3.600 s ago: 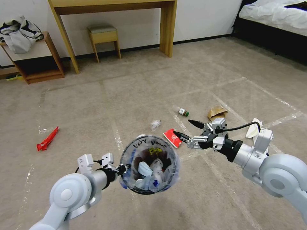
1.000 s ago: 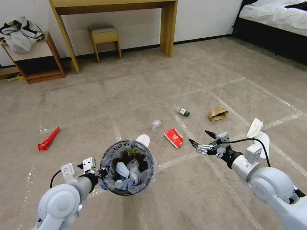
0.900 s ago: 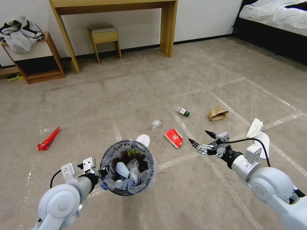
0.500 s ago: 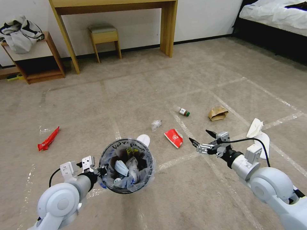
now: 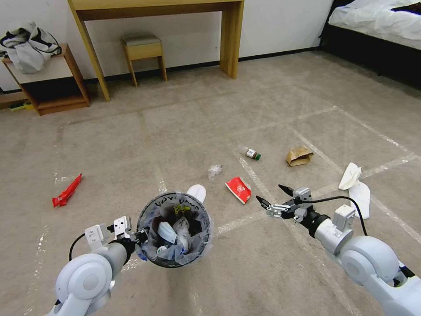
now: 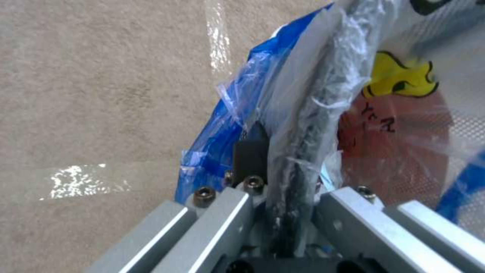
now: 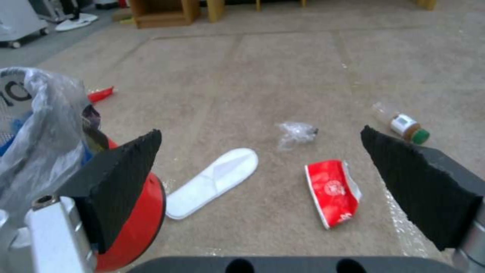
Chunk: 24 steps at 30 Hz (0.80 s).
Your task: Pick up the trash bin and place the garbage on the floor into it.
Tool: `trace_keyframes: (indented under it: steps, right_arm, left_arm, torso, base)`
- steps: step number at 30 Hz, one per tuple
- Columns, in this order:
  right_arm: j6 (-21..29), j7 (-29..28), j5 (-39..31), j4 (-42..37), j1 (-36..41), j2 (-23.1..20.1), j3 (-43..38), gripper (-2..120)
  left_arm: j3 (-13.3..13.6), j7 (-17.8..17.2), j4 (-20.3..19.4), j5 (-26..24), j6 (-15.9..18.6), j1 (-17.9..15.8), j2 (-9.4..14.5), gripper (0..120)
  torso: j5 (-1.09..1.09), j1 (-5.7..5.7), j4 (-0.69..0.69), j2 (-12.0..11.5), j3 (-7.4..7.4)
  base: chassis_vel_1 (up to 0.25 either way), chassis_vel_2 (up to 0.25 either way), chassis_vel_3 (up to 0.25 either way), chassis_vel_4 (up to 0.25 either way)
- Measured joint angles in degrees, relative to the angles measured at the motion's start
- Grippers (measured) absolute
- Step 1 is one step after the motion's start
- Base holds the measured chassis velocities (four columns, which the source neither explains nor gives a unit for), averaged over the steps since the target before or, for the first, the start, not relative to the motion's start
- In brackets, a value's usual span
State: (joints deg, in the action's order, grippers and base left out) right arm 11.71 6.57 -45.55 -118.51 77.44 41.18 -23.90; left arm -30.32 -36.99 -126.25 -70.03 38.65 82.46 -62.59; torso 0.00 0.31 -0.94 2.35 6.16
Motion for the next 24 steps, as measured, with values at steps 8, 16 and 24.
trace_keyframes:
  steps: [8, 16, 24]
  right_arm:
    - [0.0, -0.6, -0.2, -0.6, 0.5, -0.5, -0.8, 100]
    - [0.0, -0.9, -0.1, -1.0, 1.3, 0.2, -1.3, 100]
    - [-0.2, -0.9, -0.1, -1.1, 1.4, 0.2, -1.2, 100]
  left_arm:
    - [0.6, 0.1, 0.0, 0.7, 0.1, -0.2, -0.2, 0]
    - [1.0, 0.0, -0.1, 0.6, 0.2, -0.4, 0.2, 0]
    - [0.9, 1.0, -0.4, 2.0, 0.0, 0.2, 0.0, 0]
  torso:
    - [0.00, 0.00, 0.00, 0.0, 0.00]
    - [0.00, 0.00, 0.01, 0.0, 0.00]
    - [0.00, 0.00, -0.03, 0.0, 0.00]
  base:
    - [0.054, 0.064, 0.043, 0.035]
    - [0.088, 0.092, 0.089, 0.076]
    - [0.046, 0.054, 0.050, 0.041]
